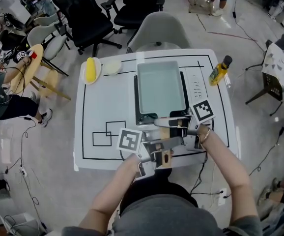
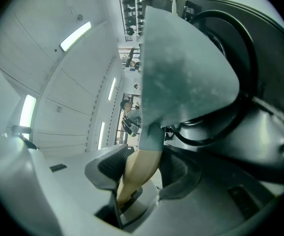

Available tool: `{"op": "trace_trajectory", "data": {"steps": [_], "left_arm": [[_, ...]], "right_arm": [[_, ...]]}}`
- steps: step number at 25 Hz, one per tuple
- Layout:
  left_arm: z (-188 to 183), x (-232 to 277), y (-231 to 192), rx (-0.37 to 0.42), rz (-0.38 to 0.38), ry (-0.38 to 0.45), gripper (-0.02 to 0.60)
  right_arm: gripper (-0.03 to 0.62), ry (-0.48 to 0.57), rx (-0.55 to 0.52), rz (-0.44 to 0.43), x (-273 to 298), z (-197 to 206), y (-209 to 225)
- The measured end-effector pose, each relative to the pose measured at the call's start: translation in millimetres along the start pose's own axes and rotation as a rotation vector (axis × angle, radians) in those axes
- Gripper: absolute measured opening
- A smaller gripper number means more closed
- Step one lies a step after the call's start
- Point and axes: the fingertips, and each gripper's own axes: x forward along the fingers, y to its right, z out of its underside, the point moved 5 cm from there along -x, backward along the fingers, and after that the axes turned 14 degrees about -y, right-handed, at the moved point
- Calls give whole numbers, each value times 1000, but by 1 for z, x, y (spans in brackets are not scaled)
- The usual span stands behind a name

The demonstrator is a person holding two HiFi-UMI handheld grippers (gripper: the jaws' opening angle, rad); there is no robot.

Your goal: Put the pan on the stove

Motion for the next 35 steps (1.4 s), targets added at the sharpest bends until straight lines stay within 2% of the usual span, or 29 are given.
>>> {"op": "trace_trajectory", "data": {"steps": [14,20,29,35], "left_arm": [[0,-1,-2,-15,-8,1,37],[0,-2,0,-33,28,3,37],[2,-9,0,-45,13,34,76],[3,-21,0,-54,10,55,79]], "right_arm": [[186,11,9,1,0,1,2],[195,18,11,-2,-1,1,2],[195,22,10,-6,-1,1,1],[195,23,6,-1,-1,1,3]]}}
